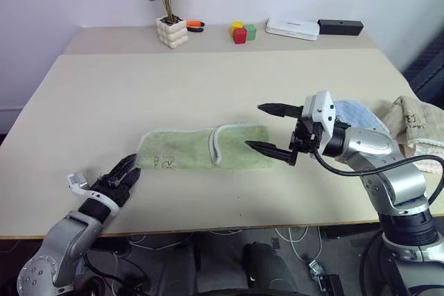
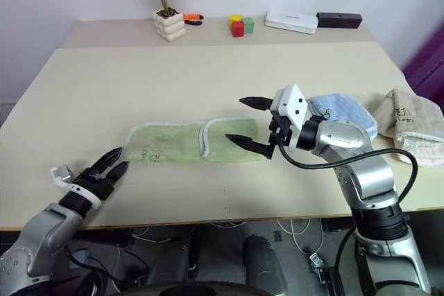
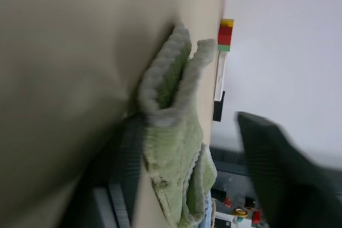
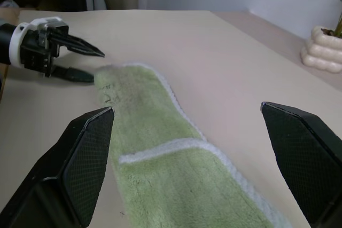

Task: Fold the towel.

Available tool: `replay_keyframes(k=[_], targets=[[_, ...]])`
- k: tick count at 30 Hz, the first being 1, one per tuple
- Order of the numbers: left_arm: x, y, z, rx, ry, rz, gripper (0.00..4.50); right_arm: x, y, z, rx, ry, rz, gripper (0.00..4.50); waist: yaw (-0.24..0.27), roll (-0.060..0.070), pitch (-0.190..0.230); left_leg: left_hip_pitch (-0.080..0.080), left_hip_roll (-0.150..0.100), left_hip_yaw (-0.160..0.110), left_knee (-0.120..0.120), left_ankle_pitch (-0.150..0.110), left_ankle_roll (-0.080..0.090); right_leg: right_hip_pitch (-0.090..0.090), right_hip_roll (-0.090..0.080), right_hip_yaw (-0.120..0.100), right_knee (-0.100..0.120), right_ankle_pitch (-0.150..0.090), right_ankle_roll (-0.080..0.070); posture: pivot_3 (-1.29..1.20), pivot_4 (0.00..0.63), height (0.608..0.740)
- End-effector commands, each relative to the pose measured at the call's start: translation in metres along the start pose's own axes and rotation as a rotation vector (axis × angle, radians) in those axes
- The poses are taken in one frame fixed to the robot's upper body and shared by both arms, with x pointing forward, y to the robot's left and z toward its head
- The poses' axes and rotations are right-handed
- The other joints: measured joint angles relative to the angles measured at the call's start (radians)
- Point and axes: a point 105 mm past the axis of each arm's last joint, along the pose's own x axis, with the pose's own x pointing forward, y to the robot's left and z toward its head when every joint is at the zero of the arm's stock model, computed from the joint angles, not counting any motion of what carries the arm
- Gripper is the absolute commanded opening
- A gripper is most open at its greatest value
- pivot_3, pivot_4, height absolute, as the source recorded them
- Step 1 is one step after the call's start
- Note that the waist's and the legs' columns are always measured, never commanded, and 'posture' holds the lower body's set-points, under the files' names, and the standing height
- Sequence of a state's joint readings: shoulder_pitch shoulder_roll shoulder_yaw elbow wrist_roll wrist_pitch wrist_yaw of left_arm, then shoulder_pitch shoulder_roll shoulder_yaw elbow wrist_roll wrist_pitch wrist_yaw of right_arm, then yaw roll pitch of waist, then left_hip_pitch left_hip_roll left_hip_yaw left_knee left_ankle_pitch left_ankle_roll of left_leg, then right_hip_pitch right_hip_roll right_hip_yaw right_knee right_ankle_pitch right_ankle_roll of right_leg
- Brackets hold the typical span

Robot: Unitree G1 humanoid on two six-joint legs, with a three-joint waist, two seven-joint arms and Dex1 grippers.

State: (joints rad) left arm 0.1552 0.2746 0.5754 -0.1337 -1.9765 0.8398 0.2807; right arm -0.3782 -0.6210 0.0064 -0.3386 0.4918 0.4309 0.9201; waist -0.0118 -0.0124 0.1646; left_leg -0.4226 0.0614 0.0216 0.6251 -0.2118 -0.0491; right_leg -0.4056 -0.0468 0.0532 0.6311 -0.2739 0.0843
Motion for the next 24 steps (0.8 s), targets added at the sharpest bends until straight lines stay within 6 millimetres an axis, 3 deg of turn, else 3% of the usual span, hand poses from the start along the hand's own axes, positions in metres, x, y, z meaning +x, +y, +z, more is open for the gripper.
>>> replay_keyframes(k=[1,2,3,6,10,17,24], targets=[[0.001,0.014,0.01,-0.04,-0.03,0.061,0.6,0.002,-0.002,0.012,-0.046,-0.032,-0.007,4.5,0.002,0.001,-0.001,0.0,0.0,0.0,0.0,0.0,0.0,0.0,0.0,0.0,0.0,0.0,0.0,0.0,0.15,0.74],[0.001,0.017,0.012,-0.04,-0.024,0.068,0.11,0.002,-0.002,0.012,-0.047,-0.031,-0.008,4.5,0.004,0.003,-0.002,0.0,0.0,-0.001,0.0,0.0,0.0,0.0,0.0,0.0,0.0,0.0,0.0,0.0,0.15,0.74],[0.0,0.022,0.016,-0.044,-0.021,0.078,0.04,0.003,-0.002,0.012,-0.047,-0.032,-0.009,4.5,0.005,0.005,-0.003,0.001,0.0,-0.001,0.0,0.0,0.0,0.0,0.0,-0.001,0.0,0.0,0.0,0.0,0.15,0.74],[-0.007,0.042,0.029,-0.055,-0.018,0.106,0.04,0.003,-0.003,0.012,-0.055,-0.032,-0.015,4.5,0.0,0.008,-0.005,0.007,0.0,0.0,-0.002,0.0,0.0,0.0,0.0,0.0,0.0,0.0,0.0,0.0,0.15,0.74],[-0.01,0.045,0.038,-0.041,-0.005,0.068,0.04,0.004,-0.004,0.012,-0.06,-0.032,-0.024,4.5,-0.003,0.018,-0.011,0.013,-0.001,0.001,-0.01,0.0,0.0,0.002,0.0,0.001,-0.002,0.0,0.0,0.0,0.15,0.74],[-0.008,0.011,0.041,0.326,0.096,-0.088,0.04,0.001,-0.004,0.001,-0.061,0.006,-0.025,4.5,-0.011,0.018,-0.011,0.014,0.001,-0.003,-0.015,0.0,0.0,-0.002,0.004,0.001,-0.001,0.0,0.0,0.0,0.15,0.74],[-0.005,-0.031,0.016,0.487,0.268,-0.284,0.04,-0.022,0.004,-0.017,-0.039,0.09,0.062,4.5,-0.005,0.003,-0.003,0.003,0.001,-0.001,-0.013,0.0,0.0,-0.008,0.0,0.002,-0.003,0.0,0.0,0.0,0.15,0.74]])
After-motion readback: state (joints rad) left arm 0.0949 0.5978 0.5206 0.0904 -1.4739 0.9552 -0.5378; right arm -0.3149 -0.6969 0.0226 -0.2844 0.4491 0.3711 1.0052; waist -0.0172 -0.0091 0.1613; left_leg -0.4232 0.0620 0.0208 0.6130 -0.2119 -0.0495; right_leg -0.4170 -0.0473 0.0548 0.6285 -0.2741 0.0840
